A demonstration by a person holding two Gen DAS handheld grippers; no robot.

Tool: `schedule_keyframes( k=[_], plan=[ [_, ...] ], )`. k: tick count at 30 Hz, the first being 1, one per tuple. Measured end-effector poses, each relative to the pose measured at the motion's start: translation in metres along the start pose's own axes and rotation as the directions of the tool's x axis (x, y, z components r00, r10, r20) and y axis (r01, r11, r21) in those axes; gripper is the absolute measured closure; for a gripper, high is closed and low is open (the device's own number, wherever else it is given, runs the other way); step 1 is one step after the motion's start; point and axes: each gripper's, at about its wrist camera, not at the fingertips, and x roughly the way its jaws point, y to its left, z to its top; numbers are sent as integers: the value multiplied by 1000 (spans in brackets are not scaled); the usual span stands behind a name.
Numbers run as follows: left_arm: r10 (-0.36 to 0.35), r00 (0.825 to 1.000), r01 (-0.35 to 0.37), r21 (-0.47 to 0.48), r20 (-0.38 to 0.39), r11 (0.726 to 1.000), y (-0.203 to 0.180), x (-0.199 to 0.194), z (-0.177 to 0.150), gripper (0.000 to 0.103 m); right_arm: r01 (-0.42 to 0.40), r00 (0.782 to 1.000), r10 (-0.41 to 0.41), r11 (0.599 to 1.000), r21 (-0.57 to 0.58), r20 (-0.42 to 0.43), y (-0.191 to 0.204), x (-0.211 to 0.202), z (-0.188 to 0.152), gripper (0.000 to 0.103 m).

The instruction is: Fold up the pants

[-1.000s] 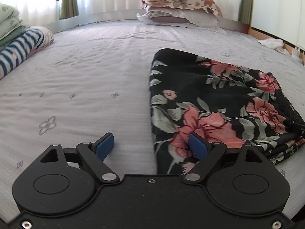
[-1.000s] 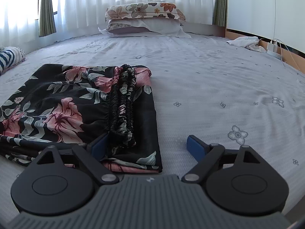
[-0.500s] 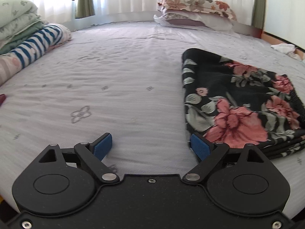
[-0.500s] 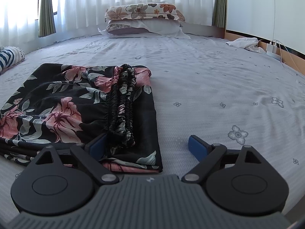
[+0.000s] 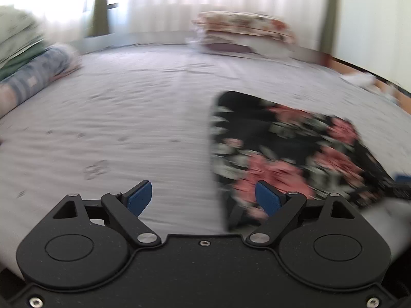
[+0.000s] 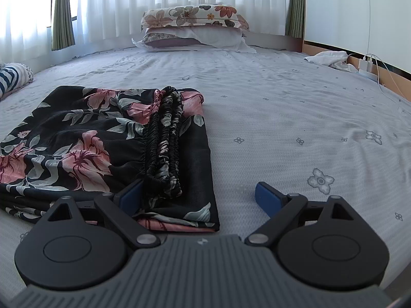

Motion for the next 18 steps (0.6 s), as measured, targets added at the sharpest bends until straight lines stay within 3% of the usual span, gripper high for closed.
schedule_keyframes(
  k=[2, 5, 11, 18],
  plan=[
    [-9, 1000, 11, 77, -25, 997, -16, 3, -7, 14, 1, 1000, -1, 1000, -1, 1, 0, 0, 0, 7],
    [56, 996, -47, 128, -66, 991, -25, 13, -20, 14, 1, 1000, -1, 1000, 0, 1, 0, 0, 0, 7],
    [126, 986, -131, -48, -109, 990, 10, 19, -22, 10, 0, 1000, 0, 1000, -1, 5, 0, -1, -1, 7],
    [160, 982, -162, -11, -97, 987, 11, 14, -26, 10, 0, 1000, 0, 1000, -1, 7, 1, -2, -1, 6]
  ],
)
